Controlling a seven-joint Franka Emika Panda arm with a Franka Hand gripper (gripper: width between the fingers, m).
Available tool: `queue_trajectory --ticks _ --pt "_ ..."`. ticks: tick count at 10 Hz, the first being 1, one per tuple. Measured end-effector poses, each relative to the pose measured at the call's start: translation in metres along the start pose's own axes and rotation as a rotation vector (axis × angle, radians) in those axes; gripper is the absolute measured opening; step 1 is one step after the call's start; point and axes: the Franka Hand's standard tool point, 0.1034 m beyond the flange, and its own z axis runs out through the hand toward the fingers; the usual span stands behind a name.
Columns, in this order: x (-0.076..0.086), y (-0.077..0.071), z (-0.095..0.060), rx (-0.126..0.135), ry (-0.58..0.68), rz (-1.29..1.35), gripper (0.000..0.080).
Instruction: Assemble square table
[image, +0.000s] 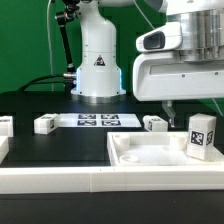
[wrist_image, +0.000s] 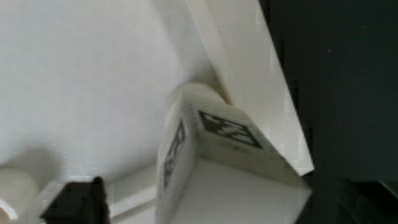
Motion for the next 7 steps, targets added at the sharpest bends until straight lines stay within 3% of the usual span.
queue_trajectory --ticks 7 --pt "-0.0042 -0.0051 0.0022 -0.014 0.001 -0.505 0.0649"
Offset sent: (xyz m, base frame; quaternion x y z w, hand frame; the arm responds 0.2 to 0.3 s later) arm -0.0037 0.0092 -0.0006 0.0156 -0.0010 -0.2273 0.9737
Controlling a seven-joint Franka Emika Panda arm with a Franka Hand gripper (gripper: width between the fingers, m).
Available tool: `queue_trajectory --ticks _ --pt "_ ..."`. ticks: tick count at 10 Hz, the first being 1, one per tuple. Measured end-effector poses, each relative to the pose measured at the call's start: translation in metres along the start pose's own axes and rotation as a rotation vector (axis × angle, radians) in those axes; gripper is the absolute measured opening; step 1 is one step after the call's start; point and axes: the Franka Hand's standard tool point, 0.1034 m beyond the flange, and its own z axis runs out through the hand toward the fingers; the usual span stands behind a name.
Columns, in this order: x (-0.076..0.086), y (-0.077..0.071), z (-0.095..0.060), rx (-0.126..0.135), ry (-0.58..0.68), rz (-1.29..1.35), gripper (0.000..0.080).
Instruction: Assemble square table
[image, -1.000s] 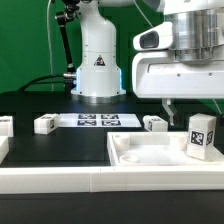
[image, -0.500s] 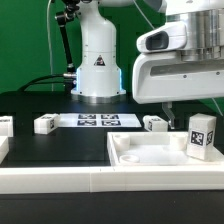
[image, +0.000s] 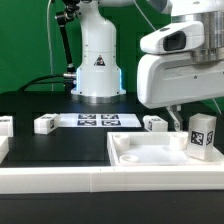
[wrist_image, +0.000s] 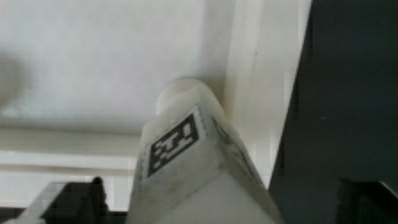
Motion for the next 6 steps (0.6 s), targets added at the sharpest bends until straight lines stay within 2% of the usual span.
queue_trajectory --ticks 4,6 --pt "0.0007 0.0017 -0.001 -0.052 -0.015 -0.391 0.0649" --pt "0.0005 0.0029 -0.0009 -0.052 -0.016 -0.402 0.0647"
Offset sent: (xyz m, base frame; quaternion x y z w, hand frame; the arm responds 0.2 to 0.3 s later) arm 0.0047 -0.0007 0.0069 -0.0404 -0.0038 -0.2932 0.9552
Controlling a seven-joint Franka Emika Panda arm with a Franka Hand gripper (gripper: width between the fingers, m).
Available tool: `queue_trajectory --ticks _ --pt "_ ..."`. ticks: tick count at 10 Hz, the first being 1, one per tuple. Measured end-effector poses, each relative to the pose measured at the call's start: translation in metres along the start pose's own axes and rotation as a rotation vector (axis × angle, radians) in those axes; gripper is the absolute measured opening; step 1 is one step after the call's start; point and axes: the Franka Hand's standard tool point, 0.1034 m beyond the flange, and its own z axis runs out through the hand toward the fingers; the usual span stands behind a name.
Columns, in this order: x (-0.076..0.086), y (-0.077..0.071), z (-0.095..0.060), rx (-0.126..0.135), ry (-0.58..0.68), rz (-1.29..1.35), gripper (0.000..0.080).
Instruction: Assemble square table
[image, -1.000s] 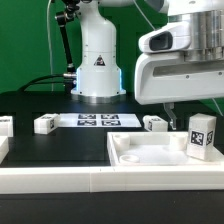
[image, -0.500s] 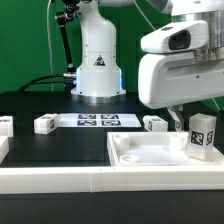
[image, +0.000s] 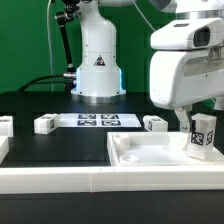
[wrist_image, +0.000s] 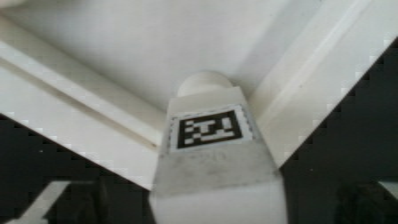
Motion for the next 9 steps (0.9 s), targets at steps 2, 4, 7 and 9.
queue_trajectory --ticks 2,4,7,9 --pt "-0.0001 0.0002 0.0 0.0 0.0 0.0 0.0307" --pt "-0.0001 0.0002 0.0 0.0 0.0 0.028 0.029" --pt "-0.0006 0.0051 0.0002 -0.001 0.022 0.323 0.029" --pt "0.0006 0.004 0.0007 -0.002 0.037 0.534 0.029"
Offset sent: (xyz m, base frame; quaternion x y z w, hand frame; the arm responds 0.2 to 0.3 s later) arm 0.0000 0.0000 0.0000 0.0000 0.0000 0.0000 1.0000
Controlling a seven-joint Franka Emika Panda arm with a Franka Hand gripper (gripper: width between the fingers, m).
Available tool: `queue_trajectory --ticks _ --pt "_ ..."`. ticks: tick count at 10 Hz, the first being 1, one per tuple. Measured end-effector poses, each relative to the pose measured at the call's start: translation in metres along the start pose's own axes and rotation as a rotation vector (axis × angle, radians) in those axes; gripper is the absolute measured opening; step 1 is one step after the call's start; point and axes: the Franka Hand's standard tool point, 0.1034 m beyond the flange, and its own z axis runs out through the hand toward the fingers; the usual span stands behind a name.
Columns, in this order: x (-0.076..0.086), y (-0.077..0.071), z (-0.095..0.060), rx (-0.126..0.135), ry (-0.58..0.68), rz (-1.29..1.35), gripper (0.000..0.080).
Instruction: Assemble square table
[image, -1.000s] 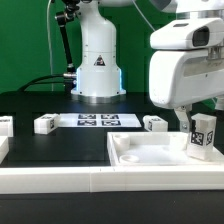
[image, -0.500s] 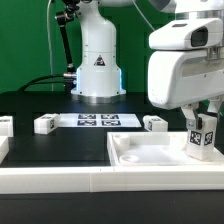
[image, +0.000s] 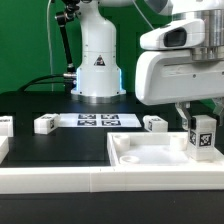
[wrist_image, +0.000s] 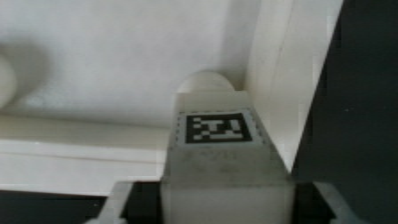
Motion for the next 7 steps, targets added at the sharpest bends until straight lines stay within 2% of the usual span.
queue_trajectory --ticks 2,7 --pt "0.0004 0.001 -0.0001 0.005 0.006 0.205 0.029" --pt "-0.0011 0.0006 0.0009 -0.011 0.009 0.852 0.029"
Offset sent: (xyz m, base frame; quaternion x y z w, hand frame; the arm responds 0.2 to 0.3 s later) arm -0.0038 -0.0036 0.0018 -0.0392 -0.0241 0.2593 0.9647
